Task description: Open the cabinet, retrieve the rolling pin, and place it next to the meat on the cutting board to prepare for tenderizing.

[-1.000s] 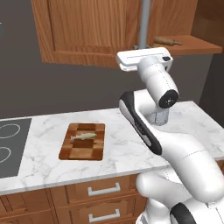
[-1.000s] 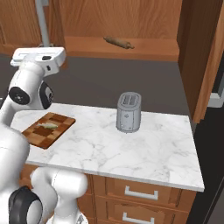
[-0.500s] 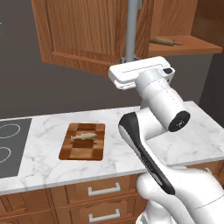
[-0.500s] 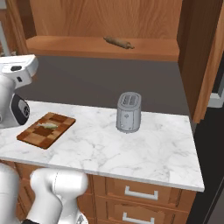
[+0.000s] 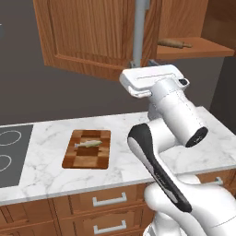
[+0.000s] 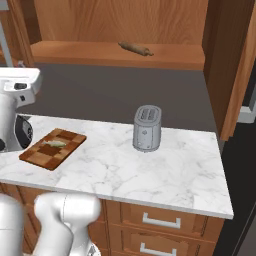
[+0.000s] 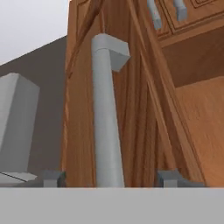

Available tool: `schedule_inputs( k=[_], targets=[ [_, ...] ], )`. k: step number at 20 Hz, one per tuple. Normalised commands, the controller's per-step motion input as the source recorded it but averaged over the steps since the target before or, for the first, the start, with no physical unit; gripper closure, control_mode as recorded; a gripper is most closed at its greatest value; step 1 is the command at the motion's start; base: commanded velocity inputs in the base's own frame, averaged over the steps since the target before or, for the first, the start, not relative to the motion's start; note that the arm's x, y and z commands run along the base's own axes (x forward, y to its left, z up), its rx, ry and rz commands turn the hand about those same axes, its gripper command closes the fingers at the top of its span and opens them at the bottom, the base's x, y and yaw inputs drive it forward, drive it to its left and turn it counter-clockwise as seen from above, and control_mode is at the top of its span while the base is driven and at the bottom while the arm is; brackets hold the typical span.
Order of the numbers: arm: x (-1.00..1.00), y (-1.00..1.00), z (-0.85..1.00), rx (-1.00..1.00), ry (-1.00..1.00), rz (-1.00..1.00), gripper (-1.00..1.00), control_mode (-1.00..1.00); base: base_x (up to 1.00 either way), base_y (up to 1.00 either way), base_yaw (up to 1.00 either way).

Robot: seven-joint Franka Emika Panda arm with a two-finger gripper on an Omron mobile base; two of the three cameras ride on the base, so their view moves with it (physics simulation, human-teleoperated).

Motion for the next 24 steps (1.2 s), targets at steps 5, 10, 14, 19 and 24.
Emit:
schedule_inputs(
  k=[5,10,14,19,24],
  targets=[
    [-0.26,-0.91,-0.09,0.31,-0.22,0.25,-1.00,-1.00,0.00,0.00,0.00],
    [-0.36,-0.99,-0.02,0.35,-0.17,0.25,-1.00,-1.00,0.00,0.00,0.00],
    [0.22,-0.68,0.00,0.29,-0.01,0.31,-1.00,-1.00,0.00,0.00,0.00],
    [0.87,-0.17,-0.04,0.18,0.11,0.40,-1.00,-1.00,0.00,0.00,0.00],
    [0.85,0.00,-0.07,0.06,0.13,0.41,-1.00,-1.00,0.00,0.00,0.00]
  ],
)
